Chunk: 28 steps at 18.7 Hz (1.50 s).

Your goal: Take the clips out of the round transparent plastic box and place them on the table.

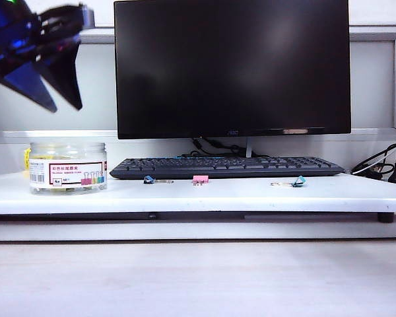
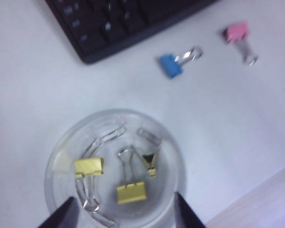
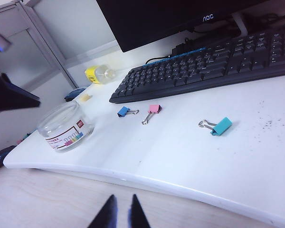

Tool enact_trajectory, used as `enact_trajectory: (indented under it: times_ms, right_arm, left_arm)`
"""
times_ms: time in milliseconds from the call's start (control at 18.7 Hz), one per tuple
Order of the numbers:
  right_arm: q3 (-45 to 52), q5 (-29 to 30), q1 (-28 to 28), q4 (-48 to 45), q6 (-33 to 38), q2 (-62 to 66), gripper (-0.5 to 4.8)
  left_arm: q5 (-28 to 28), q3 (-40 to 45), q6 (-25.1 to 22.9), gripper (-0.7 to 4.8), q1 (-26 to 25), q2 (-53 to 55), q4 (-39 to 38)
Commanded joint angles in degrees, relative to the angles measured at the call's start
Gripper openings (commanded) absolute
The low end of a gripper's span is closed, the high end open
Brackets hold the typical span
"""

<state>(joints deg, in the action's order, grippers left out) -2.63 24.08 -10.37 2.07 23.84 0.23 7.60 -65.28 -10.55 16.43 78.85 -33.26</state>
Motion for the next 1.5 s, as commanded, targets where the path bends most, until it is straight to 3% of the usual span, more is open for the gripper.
enact_trajectory:
  times_ms: [54,268,589,697,804,911,1018,1179,1500]
  right_arm:
    - [-0.2,0.0,0.0,-0.7,-0.3,-0.1,0.44]
    - [-0.2,0.0,0.0,-0.6,-0.3,-0.1,0.44]
    - [-0.2,0.0,0.0,-0.6,-0.3,-0.1,0.44]
    - [-0.4,-2.6,0.0,-0.5,2.5,-0.1,0.63]
    - [-2.3,-5.1,0.0,-0.6,5.1,-0.1,1.18]
    - [-5.5,-5.0,0.0,-0.6,5.3,1.2,1.18]
    - [-10.3,-4.8,0.0,-0.6,5.5,7.3,1.18]
    - [-20.7,-1.1,-0.1,-0.5,3.1,26.2,1.32]
    - [-48.5,14.4,-1.6,-0.6,1.2,65.2,1.39]
  left_arm:
    - [-2.1,-0.6,-2.5,2.68,0.0,2.6,0.3]
    - [-2.6,-4.0,-3.2,2.68,0.0,7.5,-0.5]
    - [-2.6,-12.0,-5.2,2.68,0.0,14.4,-10.2]
    - [-2.4,-12.0,-6.7,2.68,0.0,14.4,-12.1]
    - [-2.4,-12.0,-6.9,2.68,0.0,14.4,-12.3]
    - [-2.4,-12.0,-6.8,2.68,0.0,14.4,-12.3]
    - [-2.2,-12.0,-6.8,2.68,0.0,14.4,-12.4]
    - [-2.2,-12.0,-6.8,2.68,0.0,14.4,-13.0]
    - [0.0,-12.0,-6.8,2.68,0.0,14.4,-13.4]
